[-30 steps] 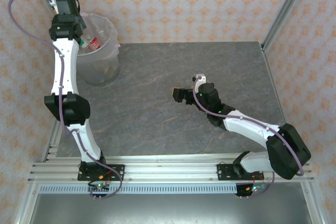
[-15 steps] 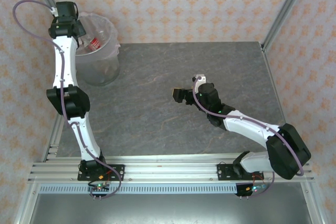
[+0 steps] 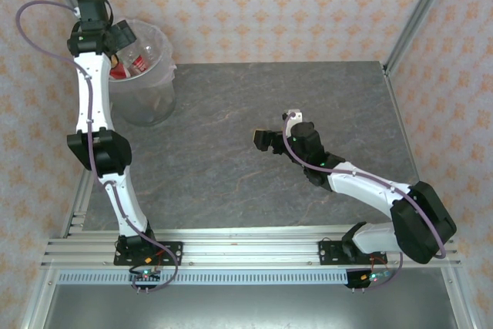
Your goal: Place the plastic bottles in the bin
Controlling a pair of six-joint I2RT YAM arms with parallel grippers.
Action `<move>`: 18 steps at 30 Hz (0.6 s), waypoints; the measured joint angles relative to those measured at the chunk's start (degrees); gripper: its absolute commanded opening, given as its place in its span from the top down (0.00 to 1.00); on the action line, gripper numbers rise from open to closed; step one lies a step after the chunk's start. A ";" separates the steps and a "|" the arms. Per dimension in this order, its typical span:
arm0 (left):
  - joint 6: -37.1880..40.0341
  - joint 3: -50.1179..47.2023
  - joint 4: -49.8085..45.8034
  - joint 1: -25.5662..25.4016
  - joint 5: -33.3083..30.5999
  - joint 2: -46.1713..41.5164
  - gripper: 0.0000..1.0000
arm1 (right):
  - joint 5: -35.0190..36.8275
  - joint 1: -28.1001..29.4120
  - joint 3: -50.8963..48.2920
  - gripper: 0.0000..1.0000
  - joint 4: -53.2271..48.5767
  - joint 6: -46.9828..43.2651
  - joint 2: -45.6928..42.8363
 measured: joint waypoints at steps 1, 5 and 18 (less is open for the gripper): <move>-0.28 -0.90 0.15 -0.11 0.96 -1.29 0.02 | 0.26 0.00 0.00 0.01 0.00 0.00 -0.13; -1.14 -6.75 2.14 -0.63 2.80 -8.11 0.00 | 1.27 0.00 -0.44 0.01 0.09 0.02 -1.07; -5.18 -44.78 23.56 -6.38 3.43 -35.39 0.00 | 12.07 -0.09 -5.09 0.01 0.11 -2.03 -8.22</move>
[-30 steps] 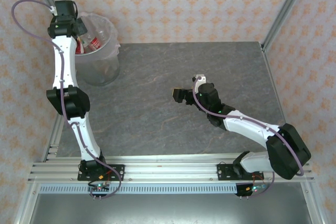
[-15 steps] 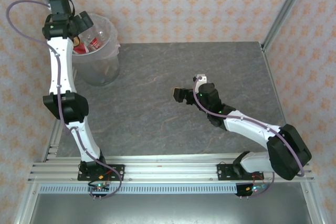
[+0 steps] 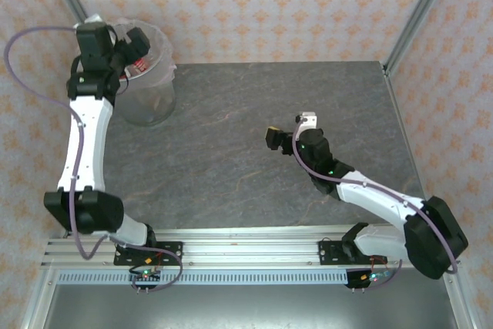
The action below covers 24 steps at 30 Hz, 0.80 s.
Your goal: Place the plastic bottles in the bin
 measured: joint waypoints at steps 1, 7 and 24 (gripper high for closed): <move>-0.09 -3.96 2.08 0.00 0.09 -2.38 0.00 | 1.11 -0.24 -0.63 0.01 0.02 -0.68 -1.40; 1.01 -19.65 10.23 -0.61 -1.18 -14.80 0.00 | 5.44 -5.57 -3.06 0.01 -0.35 -3.87 -6.93; 3.61 -58.40 24.26 -0.76 -19.32 -29.40 0.00 | 9.99 -22.40 -6.86 0.01 -1.88 -7.69 -7.06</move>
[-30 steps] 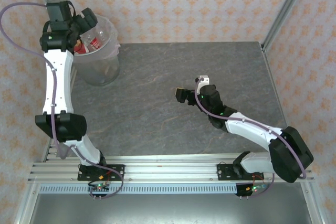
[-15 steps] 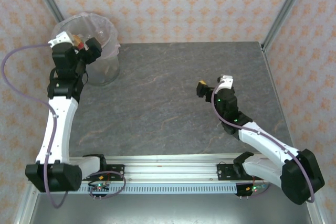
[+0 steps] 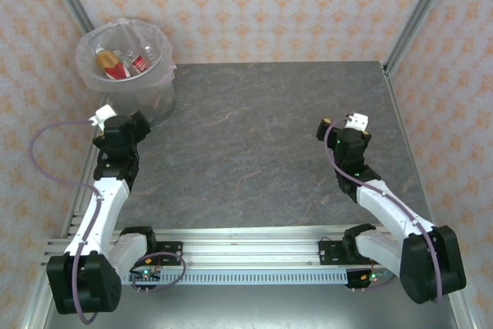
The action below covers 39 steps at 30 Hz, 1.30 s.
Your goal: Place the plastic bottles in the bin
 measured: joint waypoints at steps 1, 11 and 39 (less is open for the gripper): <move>0.15 -1.88 1.44 0.00 -0.35 -0.15 0.00 | 0.02 -0.72 -0.09 0.01 -0.13 0.00 0.52; 4.15 -17.75 20.02 0.00 0.63 4.61 0.00 | -0.24 -6.10 -0.68 0.01 1.03 -2.19 5.95; 16.92 -14.25 46.49 -11.23 -4.46 31.61 0.00 | -9.29 -14.75 -7.15 0.01 22.73 -7.26 17.81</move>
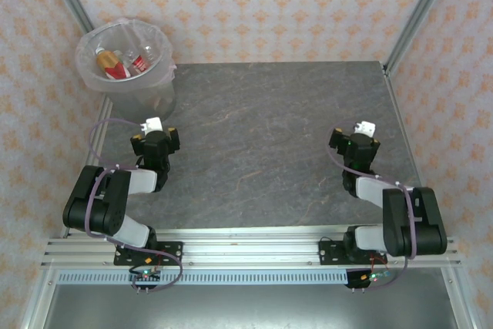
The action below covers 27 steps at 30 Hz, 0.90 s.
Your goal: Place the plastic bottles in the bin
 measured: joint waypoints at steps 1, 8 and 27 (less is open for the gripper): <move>-0.09 0.00 0.00 0.00 -0.07 0.00 0.00 | -0.90 -0.74 -0.22 0.01 2.03 0.26 1.03; -0.13 0.00 0.04 0.00 -0.39 0.00 0.00 | -4.22 -1.18 -5.77 0.01 15.67 1.55 9.40; -0.11 0.00 0.63 0.00 -1.03 0.00 0.00 | -10.23 0.09 3.17 0.01 8.33 -0.83 10.23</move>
